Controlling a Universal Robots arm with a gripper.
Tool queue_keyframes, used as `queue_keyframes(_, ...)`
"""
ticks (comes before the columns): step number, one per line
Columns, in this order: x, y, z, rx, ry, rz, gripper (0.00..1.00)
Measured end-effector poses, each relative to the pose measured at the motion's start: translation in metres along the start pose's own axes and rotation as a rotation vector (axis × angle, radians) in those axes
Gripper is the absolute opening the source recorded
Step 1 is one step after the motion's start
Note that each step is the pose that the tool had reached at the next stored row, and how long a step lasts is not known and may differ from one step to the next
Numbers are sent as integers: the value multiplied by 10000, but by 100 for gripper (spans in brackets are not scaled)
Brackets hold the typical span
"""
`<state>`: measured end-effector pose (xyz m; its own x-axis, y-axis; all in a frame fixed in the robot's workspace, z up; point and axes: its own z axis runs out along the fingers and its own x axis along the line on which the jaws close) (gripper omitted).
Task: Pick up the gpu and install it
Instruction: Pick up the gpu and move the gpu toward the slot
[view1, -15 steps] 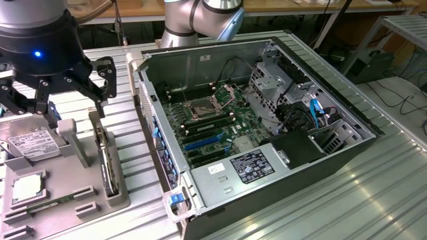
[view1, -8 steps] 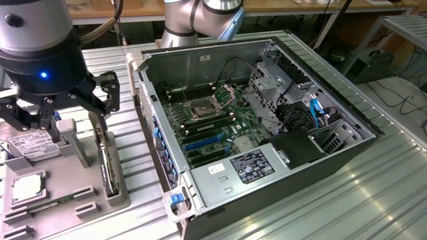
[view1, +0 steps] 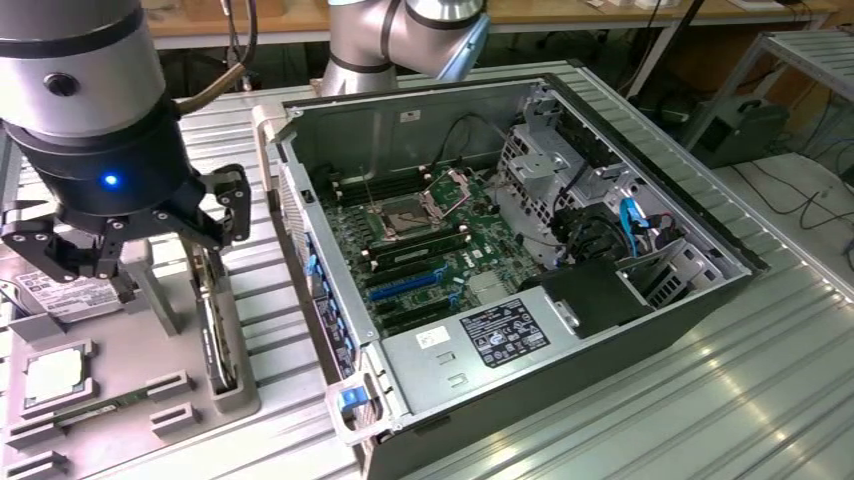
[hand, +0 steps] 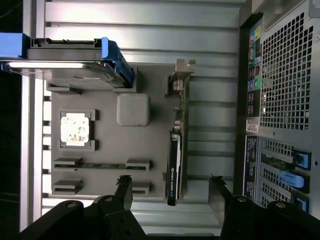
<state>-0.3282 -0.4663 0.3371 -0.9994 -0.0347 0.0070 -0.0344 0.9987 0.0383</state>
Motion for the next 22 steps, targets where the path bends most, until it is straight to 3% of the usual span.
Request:
queue_keyframes(5, -61, -1, 93, 21, -2, 2, 72)
queue_keyframes(9, -64, 63, 175, 33, -2, -2, 72)
queue_keyframes(12, -65, 58, 289, 47, 0, -2, 72)
queue_keyframes(22, -67, 49, 489, 46, -1, -2, 72)
